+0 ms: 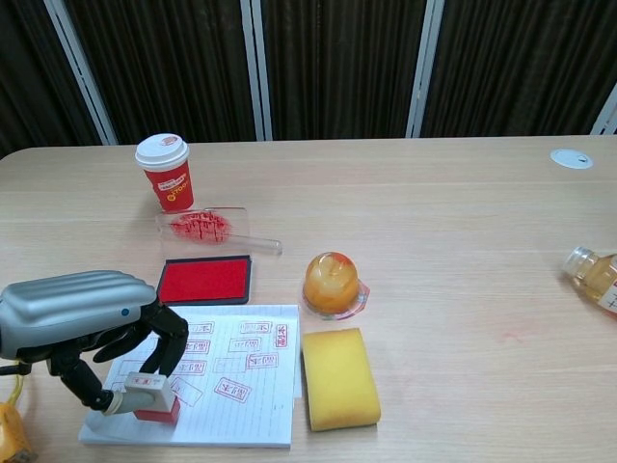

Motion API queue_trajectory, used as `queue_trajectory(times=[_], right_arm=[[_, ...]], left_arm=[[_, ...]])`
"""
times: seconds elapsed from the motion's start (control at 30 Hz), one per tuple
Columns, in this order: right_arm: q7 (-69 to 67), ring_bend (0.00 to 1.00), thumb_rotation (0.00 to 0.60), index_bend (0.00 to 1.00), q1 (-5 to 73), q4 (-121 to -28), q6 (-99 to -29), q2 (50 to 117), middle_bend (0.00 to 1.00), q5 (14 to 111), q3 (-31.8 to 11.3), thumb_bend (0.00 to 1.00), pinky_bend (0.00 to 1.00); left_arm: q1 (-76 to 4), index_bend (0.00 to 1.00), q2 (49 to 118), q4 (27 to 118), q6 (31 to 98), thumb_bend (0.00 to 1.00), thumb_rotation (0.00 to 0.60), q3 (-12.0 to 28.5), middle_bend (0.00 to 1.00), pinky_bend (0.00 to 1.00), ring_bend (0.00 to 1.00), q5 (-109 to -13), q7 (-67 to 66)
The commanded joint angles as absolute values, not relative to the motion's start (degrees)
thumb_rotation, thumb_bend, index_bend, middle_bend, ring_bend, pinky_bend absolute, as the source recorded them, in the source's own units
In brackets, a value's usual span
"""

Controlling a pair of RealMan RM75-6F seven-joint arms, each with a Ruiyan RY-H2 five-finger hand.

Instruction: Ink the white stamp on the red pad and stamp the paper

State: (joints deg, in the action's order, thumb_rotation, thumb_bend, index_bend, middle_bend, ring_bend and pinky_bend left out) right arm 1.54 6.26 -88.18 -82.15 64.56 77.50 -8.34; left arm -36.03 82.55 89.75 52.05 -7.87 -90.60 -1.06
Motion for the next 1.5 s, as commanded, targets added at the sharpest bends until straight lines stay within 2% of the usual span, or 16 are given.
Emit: queue_trajectory(times=[0.03,0.8,1.5], right_arm=[[1.52,0.00,0.600,0.00,6.28,-88.14,-82.08,64.57,0.00,77.43,-8.36,0.00,0.00],[1.72,0.00,0.600,0.00,6.44,-87.72,-81.60,64.79,0.00,76.96,-8.45,0.00,0.00],[1.76,0.00,0.600,0.00,6.50,-87.51,-81.47,64.89,0.00,76.73,-8.54,0.00,0.00]], left_arm=[[-35.71,0.63,83.10,88.87,52.29,0.38,0.600,-7.97,0.60,0.79,0.75,-90.67,-1.35],[-35.03,0.63,86.41,82.88,51.44,0.38,0.600,-8.87,0.60,0.79,0.75,-91.20,1.15],[-34.90,0.63,87.52,81.45,50.59,0.38,0.600,-8.87,0.60,0.79,0.75,-90.77,0.48]])
